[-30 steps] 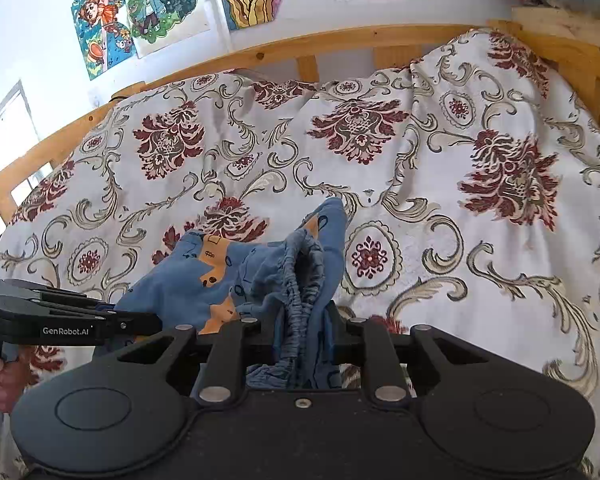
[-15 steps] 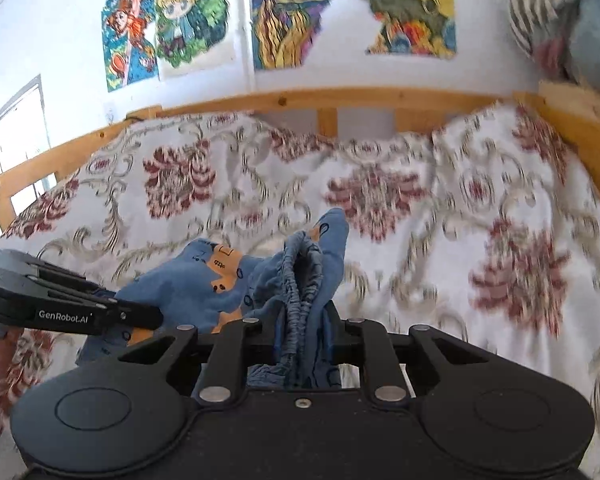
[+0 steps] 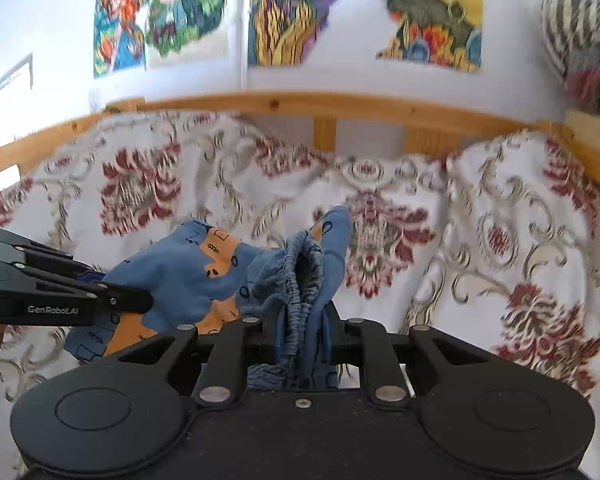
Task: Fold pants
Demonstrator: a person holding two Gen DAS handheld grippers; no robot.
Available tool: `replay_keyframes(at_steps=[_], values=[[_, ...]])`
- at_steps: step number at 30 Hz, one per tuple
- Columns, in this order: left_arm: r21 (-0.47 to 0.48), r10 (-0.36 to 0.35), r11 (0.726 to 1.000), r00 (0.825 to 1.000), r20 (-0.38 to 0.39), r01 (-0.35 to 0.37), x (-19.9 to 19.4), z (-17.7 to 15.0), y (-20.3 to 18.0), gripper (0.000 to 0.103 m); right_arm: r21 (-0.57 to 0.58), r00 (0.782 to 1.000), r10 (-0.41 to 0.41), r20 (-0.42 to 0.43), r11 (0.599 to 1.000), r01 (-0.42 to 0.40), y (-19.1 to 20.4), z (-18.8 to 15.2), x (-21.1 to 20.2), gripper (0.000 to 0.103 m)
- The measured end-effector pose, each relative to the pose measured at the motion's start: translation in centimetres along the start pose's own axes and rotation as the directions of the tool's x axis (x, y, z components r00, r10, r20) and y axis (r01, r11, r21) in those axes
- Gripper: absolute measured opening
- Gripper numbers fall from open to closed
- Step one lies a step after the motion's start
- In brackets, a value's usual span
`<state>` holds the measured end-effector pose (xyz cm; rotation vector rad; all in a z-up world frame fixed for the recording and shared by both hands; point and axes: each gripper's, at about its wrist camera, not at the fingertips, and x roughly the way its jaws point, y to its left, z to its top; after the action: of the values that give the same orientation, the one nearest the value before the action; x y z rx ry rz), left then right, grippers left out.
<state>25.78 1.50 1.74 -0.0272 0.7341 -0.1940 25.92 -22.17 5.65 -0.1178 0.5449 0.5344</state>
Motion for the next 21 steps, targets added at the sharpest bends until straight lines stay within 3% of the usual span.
replay_keyframes(at_steps=[5, 21], values=[[-0.035, 0.003, 0.999, 0.998, -0.064, -0.005, 2.2, -1.8, 1.1, 0.015, 0.005, 0.997, -0.008, -0.070, 1.000, 0.008, -0.3, -2.0, 2.6, 0.019], [-0.040, 0.001, 0.999, 0.998, -0.062, -0.003, 2.2, -2.0, 1.3, 0.015, 0.036, 0.996, -0.012, -0.091, 0.999, 0.015, -1.0, -2.7, 3.4, 0.019]])
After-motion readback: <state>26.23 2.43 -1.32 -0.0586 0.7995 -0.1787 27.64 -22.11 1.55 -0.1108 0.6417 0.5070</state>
